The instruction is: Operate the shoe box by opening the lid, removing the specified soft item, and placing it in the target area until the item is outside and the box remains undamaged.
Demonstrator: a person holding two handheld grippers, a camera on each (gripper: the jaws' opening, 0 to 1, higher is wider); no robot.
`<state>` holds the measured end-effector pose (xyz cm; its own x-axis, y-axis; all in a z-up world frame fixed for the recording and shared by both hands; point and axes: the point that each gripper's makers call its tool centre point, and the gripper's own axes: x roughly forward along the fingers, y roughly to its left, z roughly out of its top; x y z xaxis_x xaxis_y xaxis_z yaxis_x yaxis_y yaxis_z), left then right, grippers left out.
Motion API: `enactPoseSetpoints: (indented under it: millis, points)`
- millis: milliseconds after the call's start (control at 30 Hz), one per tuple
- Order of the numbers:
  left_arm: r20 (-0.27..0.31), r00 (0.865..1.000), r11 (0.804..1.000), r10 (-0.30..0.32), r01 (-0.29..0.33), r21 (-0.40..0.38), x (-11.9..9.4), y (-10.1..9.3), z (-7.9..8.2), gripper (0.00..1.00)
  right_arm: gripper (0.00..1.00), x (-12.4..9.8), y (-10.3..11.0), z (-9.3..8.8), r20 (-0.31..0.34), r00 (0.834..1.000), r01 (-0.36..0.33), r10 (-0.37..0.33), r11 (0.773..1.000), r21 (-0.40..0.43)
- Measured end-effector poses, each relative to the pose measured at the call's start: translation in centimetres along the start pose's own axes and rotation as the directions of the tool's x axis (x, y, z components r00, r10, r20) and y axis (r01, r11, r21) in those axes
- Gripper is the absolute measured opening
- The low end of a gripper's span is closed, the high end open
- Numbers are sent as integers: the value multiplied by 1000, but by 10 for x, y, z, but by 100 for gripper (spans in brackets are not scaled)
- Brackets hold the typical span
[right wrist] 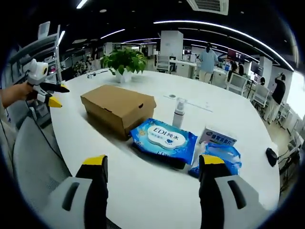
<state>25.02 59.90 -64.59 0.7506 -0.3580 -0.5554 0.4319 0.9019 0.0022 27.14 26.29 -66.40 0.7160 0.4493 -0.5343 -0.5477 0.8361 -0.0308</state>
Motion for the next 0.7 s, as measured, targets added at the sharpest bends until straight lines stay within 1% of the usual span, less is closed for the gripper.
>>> enactPoseSetpoints:
  millis: [67,167,200,267,367,467,600,700]
  points:
    - [13,1000,1000,-3,3,-15,-3,-3,-1,81,82,-6,-2,-5,-1,1000,8,-8,1000,5]
    - [25,1000,1000,2,-1,-29,-9,-7,-5,88,87,-13,-7,-13,-8,1000,25,-25,1000,12]
    - [27,1000,1000,3,-2,-31,-11,-8,-6,91,88,-17,-9,-15,-4,999,35,-35,999,20]
    - [40,999,999,11,-10,-39,-15,-8,-7,94,89,-22,-11,-18,0,999,41,-41,999,34]
    - [57,998,998,26,-23,-59,-20,-7,-7,96,93,-29,-13,-21,6,999,48,-48,998,45]
    - [67,997,997,34,-29,-75,-24,-6,-7,99,96,-35,-15,-19,23,998,60,-62,997,48]
    - [75,996,996,52,-46,-76,-29,-4,-11,100,96,-42,-18,-19,39,996,81,-82,996,30]
    - [72,996,995,55,-49,-82,-30,-2,-14,100,96,-43,-17,-19,43,996,78,-80,996,44]
